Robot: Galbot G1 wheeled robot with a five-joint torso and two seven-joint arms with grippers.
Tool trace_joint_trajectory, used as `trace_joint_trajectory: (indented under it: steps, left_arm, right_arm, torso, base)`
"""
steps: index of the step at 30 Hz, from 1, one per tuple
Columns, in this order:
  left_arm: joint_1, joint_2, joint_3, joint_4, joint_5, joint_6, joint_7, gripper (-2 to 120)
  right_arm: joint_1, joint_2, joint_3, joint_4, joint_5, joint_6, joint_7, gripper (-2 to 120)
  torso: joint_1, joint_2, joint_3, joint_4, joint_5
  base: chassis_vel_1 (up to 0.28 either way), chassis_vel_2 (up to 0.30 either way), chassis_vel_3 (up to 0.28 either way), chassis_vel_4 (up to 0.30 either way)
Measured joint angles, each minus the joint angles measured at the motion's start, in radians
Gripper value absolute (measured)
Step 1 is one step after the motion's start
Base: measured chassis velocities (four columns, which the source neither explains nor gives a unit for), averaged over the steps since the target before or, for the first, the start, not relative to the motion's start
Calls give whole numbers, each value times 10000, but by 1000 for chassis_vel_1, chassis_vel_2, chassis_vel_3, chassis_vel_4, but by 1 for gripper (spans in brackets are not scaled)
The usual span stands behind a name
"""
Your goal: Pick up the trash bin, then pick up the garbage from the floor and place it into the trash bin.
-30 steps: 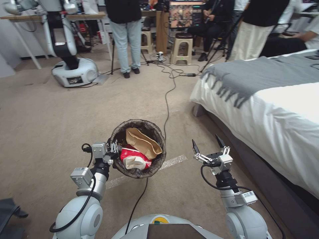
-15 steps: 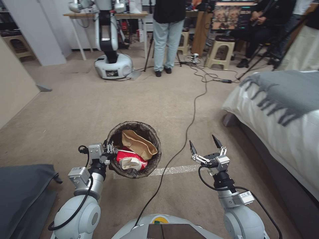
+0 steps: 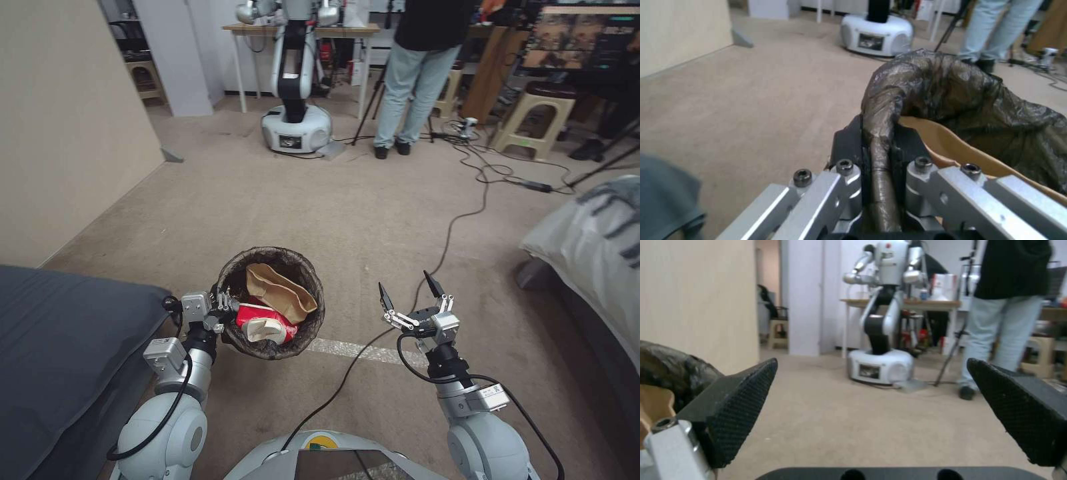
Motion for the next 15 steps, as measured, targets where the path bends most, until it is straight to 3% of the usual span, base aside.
trace_joint_trajectory:
  steps: [15]
  left_arm:
    - [57, 46, 418, 316, -77, -93, -134, 7]
  right_arm:
    - [90, 37, -43, 0, 19, 11, -123, 100]
  torso:
    - [0, 0, 0, -3, -1]
  base:
    - [17, 20, 18, 17]
